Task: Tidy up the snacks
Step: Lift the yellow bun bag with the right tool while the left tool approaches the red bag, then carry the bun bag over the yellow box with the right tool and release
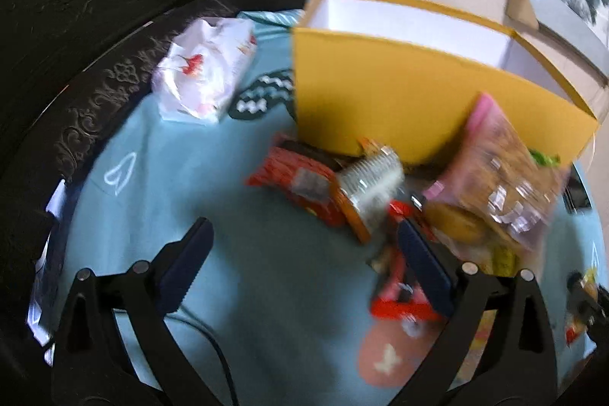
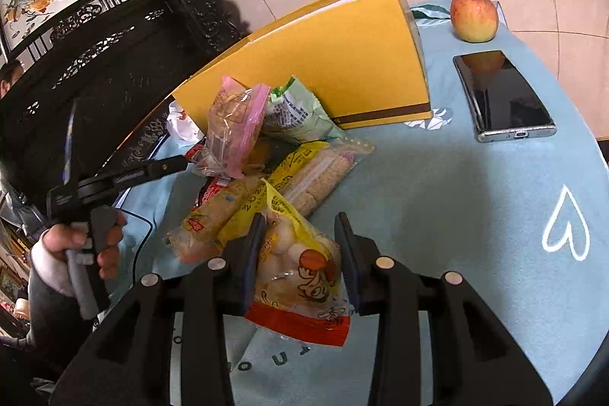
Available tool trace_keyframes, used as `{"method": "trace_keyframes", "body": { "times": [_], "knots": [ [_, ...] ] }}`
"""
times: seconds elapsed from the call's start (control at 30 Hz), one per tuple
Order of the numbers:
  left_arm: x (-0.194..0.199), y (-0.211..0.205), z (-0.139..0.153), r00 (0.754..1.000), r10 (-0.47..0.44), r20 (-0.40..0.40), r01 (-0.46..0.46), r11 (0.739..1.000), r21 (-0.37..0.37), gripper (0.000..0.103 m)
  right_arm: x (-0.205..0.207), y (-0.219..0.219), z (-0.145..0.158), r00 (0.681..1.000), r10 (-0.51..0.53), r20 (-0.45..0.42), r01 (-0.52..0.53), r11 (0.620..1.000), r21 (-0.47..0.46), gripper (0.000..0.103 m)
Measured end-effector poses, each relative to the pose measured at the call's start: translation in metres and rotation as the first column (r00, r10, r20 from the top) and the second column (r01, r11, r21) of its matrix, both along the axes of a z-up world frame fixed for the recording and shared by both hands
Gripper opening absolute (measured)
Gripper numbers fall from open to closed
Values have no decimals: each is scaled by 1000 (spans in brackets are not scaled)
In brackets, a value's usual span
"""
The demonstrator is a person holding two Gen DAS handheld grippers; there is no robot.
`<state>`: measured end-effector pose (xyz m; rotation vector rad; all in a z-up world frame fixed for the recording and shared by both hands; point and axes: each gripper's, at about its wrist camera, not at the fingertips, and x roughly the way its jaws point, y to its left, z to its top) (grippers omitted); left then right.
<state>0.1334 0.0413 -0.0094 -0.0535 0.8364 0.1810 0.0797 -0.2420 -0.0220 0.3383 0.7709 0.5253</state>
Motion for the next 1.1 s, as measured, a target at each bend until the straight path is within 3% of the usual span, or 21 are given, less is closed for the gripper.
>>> {"method": "trace_keyframes", "body": {
  "times": [0.27,0.37,0.47,0.57,0.77,0.87,0.9,0.97,1.03,1.1],
  "knots": [
    [43,-9,-9,998,-50,40,44,988,148,99,1,5,-2,999,51,-18,-50,999,20,38],
    [57,-14,-17,997,-82,10,79,983,165,101,1,6,-3,997,67,-26,-66,997,27,38],
    [59,-18,-20,992,-120,28,113,979,172,101,1,9,-3,996,83,-33,-82,996,32,39],
    [62,-18,-23,988,-153,7,151,979,136,101,1,12,-4,994,105,-40,-104,994,32,39],
    [58,-33,-27,972,-234,-23,235,963,134,98,3,14,-4,992,118,-50,-117,993,32,40],
    [57,-49,-39,959,-277,-67,285,937,203,83,3,16,-5,991,122,-52,-121,992,28,40],
    [55,-53,-39,953,-297,-56,302,929,214,71,3,17,-5,991,121,-54,-120,992,27,40],
    [55,-57,-37,949,-311,-49,314,921,229,56,5,17,-5,991,117,-60,-115,993,27,40],
    [58,-55,-36,948,-314,-48,317,926,205,30,6,18,-6,991,116,-65,-114,993,30,40],
    [61,-50,-33,952,-301,-50,305,940,155,30,7,17,-7,991,112,-72,-110,993,33,40]
  ]
}}
